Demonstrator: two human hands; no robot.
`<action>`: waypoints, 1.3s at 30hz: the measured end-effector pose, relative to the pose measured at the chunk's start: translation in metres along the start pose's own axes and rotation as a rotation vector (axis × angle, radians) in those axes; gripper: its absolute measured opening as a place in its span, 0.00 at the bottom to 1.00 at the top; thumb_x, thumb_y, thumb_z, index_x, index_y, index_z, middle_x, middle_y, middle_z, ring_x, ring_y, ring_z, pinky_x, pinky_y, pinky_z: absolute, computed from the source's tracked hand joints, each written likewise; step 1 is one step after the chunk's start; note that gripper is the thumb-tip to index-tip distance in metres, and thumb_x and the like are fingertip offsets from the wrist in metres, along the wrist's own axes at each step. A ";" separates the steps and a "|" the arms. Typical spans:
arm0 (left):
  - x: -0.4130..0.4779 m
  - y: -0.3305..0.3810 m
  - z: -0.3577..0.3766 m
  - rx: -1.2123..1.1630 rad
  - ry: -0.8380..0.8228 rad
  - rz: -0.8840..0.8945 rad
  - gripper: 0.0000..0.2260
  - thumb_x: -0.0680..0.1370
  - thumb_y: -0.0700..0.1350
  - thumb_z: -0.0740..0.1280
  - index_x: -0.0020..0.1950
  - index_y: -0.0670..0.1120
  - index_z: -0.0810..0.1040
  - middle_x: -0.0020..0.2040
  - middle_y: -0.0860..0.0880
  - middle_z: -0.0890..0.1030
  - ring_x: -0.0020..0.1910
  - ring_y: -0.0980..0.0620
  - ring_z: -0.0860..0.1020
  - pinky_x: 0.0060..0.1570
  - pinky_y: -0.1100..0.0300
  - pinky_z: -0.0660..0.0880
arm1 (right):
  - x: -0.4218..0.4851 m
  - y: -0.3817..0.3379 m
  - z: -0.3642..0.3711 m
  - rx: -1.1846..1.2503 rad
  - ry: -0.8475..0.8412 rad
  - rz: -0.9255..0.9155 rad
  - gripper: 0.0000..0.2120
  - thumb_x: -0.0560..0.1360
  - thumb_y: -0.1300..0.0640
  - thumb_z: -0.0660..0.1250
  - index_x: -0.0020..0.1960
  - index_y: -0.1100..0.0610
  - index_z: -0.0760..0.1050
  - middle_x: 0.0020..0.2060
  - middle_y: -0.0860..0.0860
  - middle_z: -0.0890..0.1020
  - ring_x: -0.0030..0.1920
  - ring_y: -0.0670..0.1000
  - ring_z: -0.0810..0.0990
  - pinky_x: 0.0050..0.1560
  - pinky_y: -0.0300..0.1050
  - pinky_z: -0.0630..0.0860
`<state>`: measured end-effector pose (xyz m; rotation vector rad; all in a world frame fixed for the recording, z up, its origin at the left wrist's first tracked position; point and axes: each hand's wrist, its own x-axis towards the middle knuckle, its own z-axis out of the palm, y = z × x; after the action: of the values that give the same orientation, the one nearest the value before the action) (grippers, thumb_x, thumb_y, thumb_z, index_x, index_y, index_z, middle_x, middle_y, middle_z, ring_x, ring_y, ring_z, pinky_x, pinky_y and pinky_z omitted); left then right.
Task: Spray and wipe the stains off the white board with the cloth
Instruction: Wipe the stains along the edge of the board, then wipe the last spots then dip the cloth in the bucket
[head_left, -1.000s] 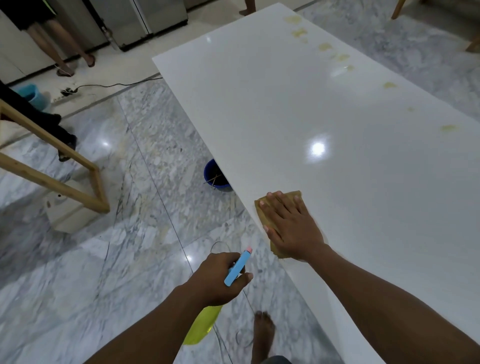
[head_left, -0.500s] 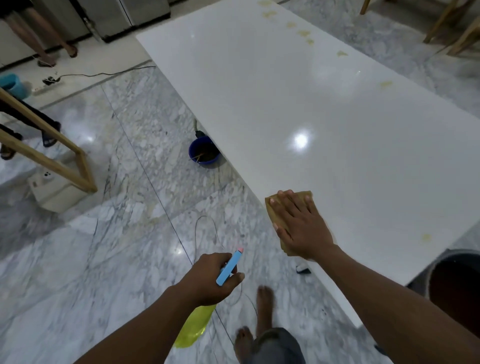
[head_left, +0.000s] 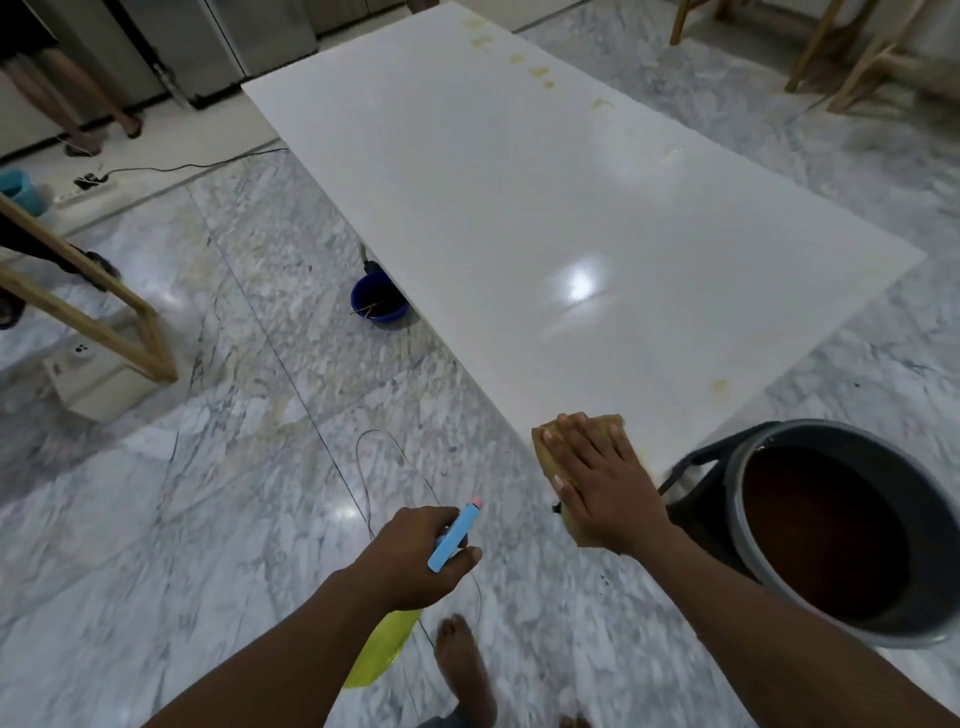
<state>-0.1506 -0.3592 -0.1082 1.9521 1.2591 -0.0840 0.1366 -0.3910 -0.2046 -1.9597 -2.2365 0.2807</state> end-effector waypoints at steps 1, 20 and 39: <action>-0.005 0.006 0.008 0.003 -0.002 0.002 0.13 0.78 0.55 0.73 0.44 0.47 0.79 0.40 0.46 0.83 0.34 0.50 0.78 0.41 0.55 0.78 | -0.010 0.001 0.001 0.029 0.024 0.016 0.28 0.83 0.45 0.44 0.81 0.52 0.56 0.81 0.51 0.55 0.81 0.53 0.50 0.78 0.62 0.52; -0.038 0.065 -0.010 -0.093 0.077 0.027 0.12 0.79 0.55 0.72 0.44 0.49 0.76 0.40 0.45 0.83 0.33 0.54 0.76 0.45 0.49 0.80 | -0.017 -0.045 -0.123 2.388 0.143 0.563 0.18 0.83 0.50 0.51 0.55 0.62 0.73 0.51 0.63 0.79 0.50 0.63 0.78 0.61 0.59 0.70; 0.053 -0.061 -0.270 0.072 0.156 0.003 0.13 0.80 0.53 0.69 0.38 0.54 0.70 0.34 0.55 0.72 0.34 0.53 0.73 0.38 0.56 0.70 | 0.295 -0.211 -0.155 2.190 -0.245 0.716 0.27 0.80 0.42 0.58 0.62 0.63 0.79 0.53 0.63 0.84 0.49 0.63 0.84 0.50 0.58 0.83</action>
<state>-0.2648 -0.1343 0.0170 2.0552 1.3706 0.0259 -0.0681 -0.1195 -0.0055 -0.9623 -0.0972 1.8618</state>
